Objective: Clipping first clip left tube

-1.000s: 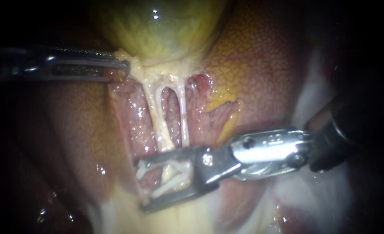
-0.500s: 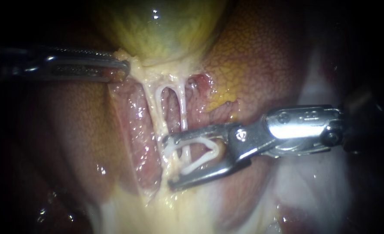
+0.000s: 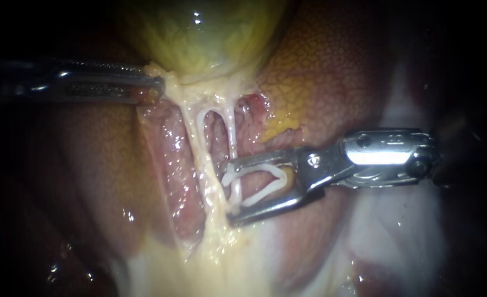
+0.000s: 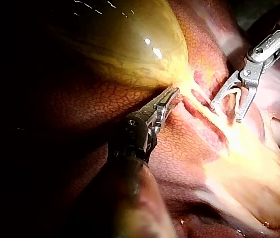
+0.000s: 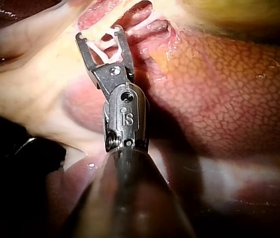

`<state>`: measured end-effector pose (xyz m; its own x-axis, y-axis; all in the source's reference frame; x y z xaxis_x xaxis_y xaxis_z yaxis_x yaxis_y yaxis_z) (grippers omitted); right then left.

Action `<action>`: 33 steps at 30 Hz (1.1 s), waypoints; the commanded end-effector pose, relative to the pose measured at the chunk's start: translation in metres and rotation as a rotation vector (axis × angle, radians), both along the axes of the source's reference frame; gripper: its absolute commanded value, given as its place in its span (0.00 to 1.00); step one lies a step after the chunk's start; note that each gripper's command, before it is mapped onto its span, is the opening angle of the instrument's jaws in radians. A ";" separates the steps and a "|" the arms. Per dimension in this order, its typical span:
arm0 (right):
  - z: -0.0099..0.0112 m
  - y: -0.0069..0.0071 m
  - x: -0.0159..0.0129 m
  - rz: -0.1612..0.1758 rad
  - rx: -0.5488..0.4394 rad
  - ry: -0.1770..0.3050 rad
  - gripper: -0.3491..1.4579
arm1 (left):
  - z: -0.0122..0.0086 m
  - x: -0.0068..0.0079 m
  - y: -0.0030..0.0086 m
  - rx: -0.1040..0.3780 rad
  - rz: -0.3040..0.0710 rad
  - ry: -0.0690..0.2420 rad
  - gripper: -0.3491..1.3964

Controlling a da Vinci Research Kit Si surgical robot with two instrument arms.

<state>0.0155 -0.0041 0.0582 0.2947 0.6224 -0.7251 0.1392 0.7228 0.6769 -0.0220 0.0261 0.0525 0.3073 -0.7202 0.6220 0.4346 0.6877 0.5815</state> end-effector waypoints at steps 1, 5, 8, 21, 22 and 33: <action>0.0004 0.0000 0.0000 0.000 0.004 -0.002 0.43 | 0.0000 0.0000 0.0000 0.000 0.000 0.000 0.00; 0.0022 0.0000 -0.0002 0.003 0.017 -0.010 0.43 | 0.0000 0.0000 0.0000 0.000 0.000 0.000 0.00; 0.0037 0.0000 -0.0003 0.006 0.026 -0.017 0.44 | 0.0000 0.0000 0.0000 0.000 0.000 0.000 0.00; 0.0058 0.0013 0.0014 -0.018 0.087 0.037 0.44 | 0.0002 0.0000 -0.0001 -0.001 0.000 0.000 0.00; 0.0058 0.0012 0.0016 -0.022 0.094 0.044 0.44 | 0.0002 0.0000 -0.0001 -0.001 0.000 0.000 0.00; 0.0049 0.0004 0.0040 -0.061 0.158 0.127 0.44 | 0.0004 0.0000 -0.0001 -0.002 0.000 0.000 0.00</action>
